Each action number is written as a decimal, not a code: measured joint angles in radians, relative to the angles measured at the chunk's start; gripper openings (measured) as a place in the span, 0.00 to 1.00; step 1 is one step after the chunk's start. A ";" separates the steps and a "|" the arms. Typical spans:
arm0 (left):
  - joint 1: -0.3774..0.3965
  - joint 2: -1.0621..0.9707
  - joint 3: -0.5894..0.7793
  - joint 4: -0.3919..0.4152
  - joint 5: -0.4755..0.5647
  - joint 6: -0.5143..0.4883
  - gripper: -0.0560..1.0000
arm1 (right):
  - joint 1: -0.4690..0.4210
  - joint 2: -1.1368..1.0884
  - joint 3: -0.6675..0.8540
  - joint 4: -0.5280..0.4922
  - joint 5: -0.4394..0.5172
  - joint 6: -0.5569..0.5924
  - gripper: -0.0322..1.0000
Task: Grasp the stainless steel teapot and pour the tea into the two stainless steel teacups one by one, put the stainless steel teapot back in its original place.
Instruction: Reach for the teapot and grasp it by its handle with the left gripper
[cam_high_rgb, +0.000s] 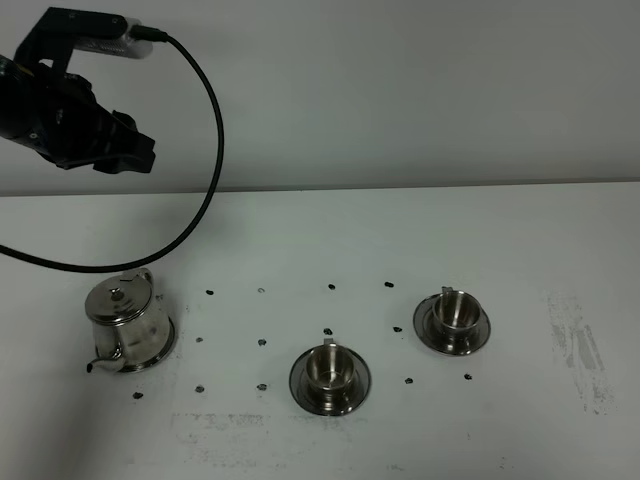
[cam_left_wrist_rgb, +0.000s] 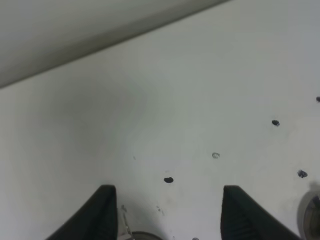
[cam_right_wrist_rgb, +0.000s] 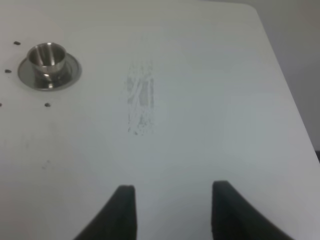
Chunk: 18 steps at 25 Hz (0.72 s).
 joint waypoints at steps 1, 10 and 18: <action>-0.001 0.020 -0.010 -0.001 0.002 -0.002 0.49 | 0.000 0.000 0.000 0.000 0.000 0.000 0.36; -0.050 0.156 -0.015 0.099 -0.026 -0.054 0.49 | 0.000 0.000 0.000 0.000 0.000 0.000 0.36; -0.054 0.239 -0.015 0.101 -0.109 -0.047 0.49 | 0.000 0.000 0.000 0.000 0.000 0.000 0.36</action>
